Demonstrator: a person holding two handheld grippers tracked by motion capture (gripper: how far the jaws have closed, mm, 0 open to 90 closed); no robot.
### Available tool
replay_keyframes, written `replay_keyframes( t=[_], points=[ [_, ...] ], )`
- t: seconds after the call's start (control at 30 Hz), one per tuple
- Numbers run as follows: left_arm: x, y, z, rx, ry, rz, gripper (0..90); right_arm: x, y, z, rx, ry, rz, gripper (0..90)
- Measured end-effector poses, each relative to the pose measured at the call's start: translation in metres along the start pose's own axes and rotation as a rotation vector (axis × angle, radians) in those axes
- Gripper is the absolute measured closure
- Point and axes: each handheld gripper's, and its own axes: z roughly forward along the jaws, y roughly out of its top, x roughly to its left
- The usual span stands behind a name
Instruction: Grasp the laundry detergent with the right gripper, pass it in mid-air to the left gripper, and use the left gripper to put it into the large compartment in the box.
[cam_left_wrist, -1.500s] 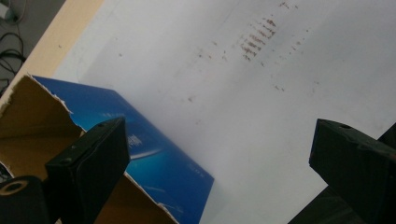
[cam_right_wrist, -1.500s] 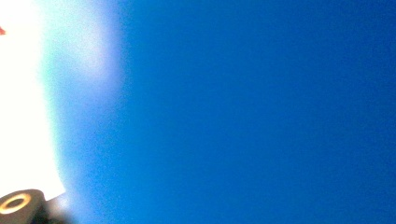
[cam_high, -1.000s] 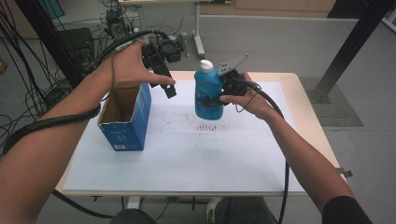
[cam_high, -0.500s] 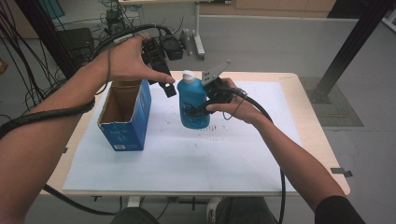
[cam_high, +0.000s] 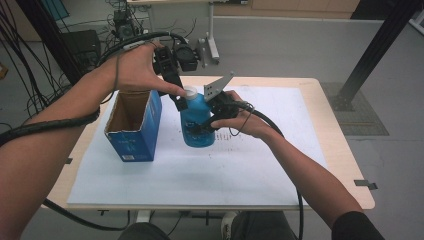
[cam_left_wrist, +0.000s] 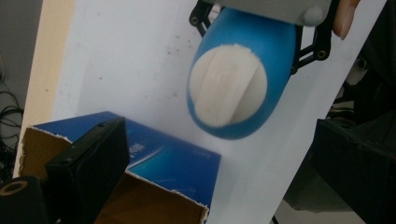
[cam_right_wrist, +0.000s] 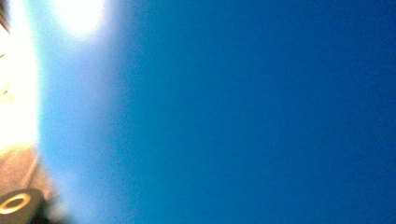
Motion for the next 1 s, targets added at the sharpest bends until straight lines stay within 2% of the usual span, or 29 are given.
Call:
replay_keyframes(
  t=[0.33,0.5,1.0],
  points=[
    [-0.008,0.007,0.007,0.02,-0.05,0.033,5.4,0.01,0.005,0.009,-0.01,0.036,-0.036,43.6],
    [-0.009,0.01,0.009,0.043,-0.055,0.052,5.4,0.013,0.008,0.01,-0.019,0.041,-0.049,43.6],
    [-0.013,0.018,0.016,0.054,-0.077,0.078,5.5,0.02,0.013,0.003,-0.044,0.046,-0.067,43.6]
  ],
)
